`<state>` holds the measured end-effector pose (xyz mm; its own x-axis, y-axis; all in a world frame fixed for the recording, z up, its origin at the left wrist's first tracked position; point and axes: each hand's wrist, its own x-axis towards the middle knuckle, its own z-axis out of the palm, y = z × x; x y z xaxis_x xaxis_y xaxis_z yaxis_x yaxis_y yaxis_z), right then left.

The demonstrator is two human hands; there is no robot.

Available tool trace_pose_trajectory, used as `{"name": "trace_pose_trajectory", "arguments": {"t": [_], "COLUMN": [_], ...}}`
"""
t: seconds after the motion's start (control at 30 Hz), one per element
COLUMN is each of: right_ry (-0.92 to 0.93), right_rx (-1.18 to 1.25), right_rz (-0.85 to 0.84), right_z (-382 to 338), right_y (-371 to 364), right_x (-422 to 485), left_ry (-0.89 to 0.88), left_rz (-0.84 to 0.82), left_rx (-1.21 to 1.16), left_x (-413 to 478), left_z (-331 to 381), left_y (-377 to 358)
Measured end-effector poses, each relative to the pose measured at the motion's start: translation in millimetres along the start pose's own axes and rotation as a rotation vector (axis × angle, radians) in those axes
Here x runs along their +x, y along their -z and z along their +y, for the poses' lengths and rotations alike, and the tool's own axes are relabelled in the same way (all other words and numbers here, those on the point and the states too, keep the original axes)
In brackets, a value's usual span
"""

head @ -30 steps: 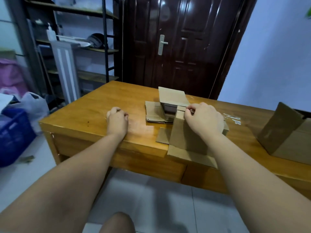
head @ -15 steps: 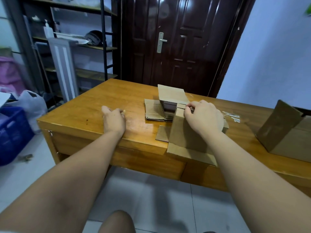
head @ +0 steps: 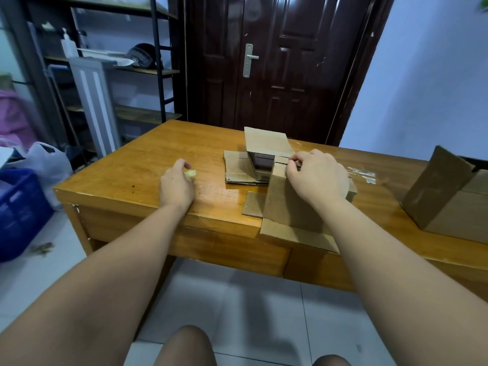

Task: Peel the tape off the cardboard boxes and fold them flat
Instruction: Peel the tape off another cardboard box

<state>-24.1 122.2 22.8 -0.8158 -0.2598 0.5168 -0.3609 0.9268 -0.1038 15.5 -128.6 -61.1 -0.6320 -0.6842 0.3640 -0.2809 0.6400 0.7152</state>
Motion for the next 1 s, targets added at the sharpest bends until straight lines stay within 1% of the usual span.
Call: {"name": "trace_pose_trajectory", "arguments": {"t": [0.13, 0.23, 0.33, 0.43, 0.5, 0.6, 0.63, 0.67, 0.7, 0.77, 0.8, 0.83, 0.9, 0.93, 1.0], "right_ry": [0.003, 0.007, 0.009, 0.016, 0.015, 0.006, 0.003, -0.004, -0.013, -0.033, -0.039, -0.050, -0.084, -0.103, -0.174], "right_rx": [-0.003, -0.004, -0.005, -0.002, 0.006, 0.025, 0.031, 0.039, 0.048, 0.065, 0.081, 0.104, 0.205, 0.281, 0.388], "right_rz": [-0.008, -0.006, -0.001, 0.008, 0.009, 0.007, 0.003, 0.000, -0.003, -0.004, -0.002, 0.002, 0.040, 0.096, 0.271], "right_z": [0.7, 0.6, 0.6, 0.8, 0.7, 0.6, 0.9, 1.1, 1.1, 1.2, 1.4, 2.5, 5.9, 8.1, 12.2], "right_y": [1.0, 1.1, 0.8, 1.0, 1.0, 2.1, 2.5, 3.1, 3.4, 3.6, 3.4, 4.1, 5.7, 6.4, 9.0], "right_x": [-0.1, -0.2, -0.1, -1.1, -1.1, 0.3, 0.3, -0.1, -0.6, -1.7, -2.0, -2.0, -2.3, -3.8, -8.4], "left_ry": [-0.034, -0.022, 0.014, -0.002, -0.044, -0.185, -0.228, -0.263, -0.293, -0.361, -0.377, -0.375, -0.317, -0.269, -0.165], "left_rz": [-0.014, 0.003, 0.005, 0.020, 0.035, 0.075, 0.062, 0.010, -0.080, -0.297, -0.386, -0.439, -0.451, -0.439, -0.422], "left_rx": [0.002, -0.035, 0.002, 0.026, 0.012, 0.078, 0.041, -0.035, -0.127, -0.279, -0.335, -0.370, -0.390, -0.408, -0.496], "left_x": [-1.2, -2.6, -1.5, -2.4, -6.7, -16.6, -20.0, -25.3, -31.0, -45.2, -52.2, -57.5, -64.5, -67.8, -71.1], "left_z": [2.8, 1.9, 0.0, 1.8, 3.3, 17.5, 27.7, 42.6, 59.1, 93.0, 107.9, 119.7, 134.5, 138.4, 141.5], "left_y": [-0.4, 0.0, -0.9, -0.8, 0.4, 0.1, -1.7, -1.4, -2.2, -3.6, -4.5, -7.5, -15.9, -18.7, -21.9]}}
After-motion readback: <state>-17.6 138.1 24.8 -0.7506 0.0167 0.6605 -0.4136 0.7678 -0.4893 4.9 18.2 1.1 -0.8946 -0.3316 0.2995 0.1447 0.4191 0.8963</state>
